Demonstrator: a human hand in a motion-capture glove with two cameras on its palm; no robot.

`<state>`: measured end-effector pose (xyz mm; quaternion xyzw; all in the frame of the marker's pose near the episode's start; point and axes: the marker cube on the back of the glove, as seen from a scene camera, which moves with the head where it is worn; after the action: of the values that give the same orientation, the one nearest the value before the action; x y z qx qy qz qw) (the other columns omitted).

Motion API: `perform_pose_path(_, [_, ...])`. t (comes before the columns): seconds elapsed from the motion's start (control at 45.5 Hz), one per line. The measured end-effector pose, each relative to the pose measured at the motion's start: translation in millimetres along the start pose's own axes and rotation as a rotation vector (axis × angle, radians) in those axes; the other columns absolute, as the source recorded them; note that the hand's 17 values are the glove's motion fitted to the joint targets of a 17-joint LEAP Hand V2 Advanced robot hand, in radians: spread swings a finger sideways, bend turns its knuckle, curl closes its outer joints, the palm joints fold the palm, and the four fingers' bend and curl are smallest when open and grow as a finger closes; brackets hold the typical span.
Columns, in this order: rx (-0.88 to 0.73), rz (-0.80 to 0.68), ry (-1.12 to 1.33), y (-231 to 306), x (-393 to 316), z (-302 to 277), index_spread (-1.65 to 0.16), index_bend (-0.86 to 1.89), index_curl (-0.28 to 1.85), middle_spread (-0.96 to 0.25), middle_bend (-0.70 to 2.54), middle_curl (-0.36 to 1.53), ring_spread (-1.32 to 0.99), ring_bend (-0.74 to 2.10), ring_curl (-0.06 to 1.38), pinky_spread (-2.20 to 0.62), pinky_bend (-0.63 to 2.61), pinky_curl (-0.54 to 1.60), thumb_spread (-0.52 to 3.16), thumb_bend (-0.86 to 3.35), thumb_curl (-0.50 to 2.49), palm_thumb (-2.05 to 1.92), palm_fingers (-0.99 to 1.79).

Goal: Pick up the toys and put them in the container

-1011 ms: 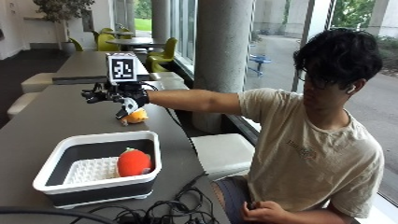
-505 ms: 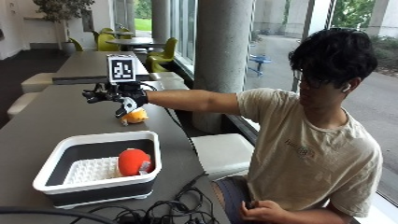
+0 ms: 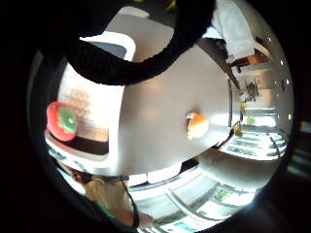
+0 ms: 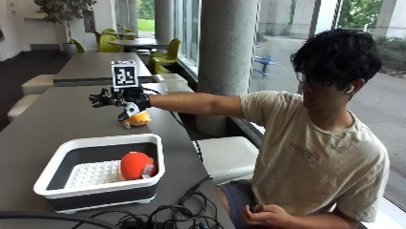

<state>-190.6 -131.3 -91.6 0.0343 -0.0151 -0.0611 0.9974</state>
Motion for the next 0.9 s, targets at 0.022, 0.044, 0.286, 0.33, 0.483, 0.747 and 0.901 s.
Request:
perform_pose_path(0.022, [-0.003, 0.004, -0.002, 1, 4, 2, -0.27, 0.13, 0.27, -0.05, 0.10, 0.19, -0.03, 0.16, 0.30, -0.03, 0.94, 0.38, 1.26, -0.06, 0.22, -0.08, -0.25])
perform_pose_path(0.044, [-0.006, 0.015, 0.006, 3, 8, 3, -0.27, 0.13, 0.27, -0.05, 0.10, 0.18, -0.03, 0.16, 0.30, -0.03, 0.95, 0.38, 1.26, -0.05, 0.22, -0.08, -0.25])
perform_pose_path(0.286, [-0.022, 0.084, -0.003, 26, 75, 29, -0.27, 0.13, 0.27, -0.05, 0.10, 0.17, -0.03, 0.15, 0.27, -0.03, 0.94, 0.38, 1.26, -0.06, 0.20, -0.08, -0.26])
perform_pose_path(0.33, [-0.030, 0.111, -0.004, 31, 86, 34, -0.27, 0.13, 0.27, -0.05, 0.10, 0.17, -0.03, 0.15, 0.27, -0.03, 0.93, 0.38, 1.25, -0.06, 0.19, -0.08, -0.26])
perform_pose_path(0.483, [-0.039, 0.162, -0.072, 50, 122, 52, -0.27, 0.14, 0.27, -0.06, 0.10, 0.17, -0.03, 0.15, 0.26, -0.03, 0.92, 0.38, 1.26, -0.05, 0.19, -0.08, -0.26])
perform_pose_path(0.747, [-0.026, 0.113, -0.095, 72, 186, 63, -0.28, 0.15, 0.27, -0.06, 0.09, 0.16, -0.03, 0.15, 0.24, -0.03, 0.91, 0.38, 1.26, -0.05, 0.18, -0.07, -0.25])
perform_pose_path(0.901, [-0.013, 0.199, -0.010, 87, 216, 61, -0.28, 0.15, 0.28, -0.06, 0.09, 0.16, -0.03, 0.15, 0.23, -0.03, 0.90, 0.38, 1.26, -0.05, 0.18, -0.07, -0.25])
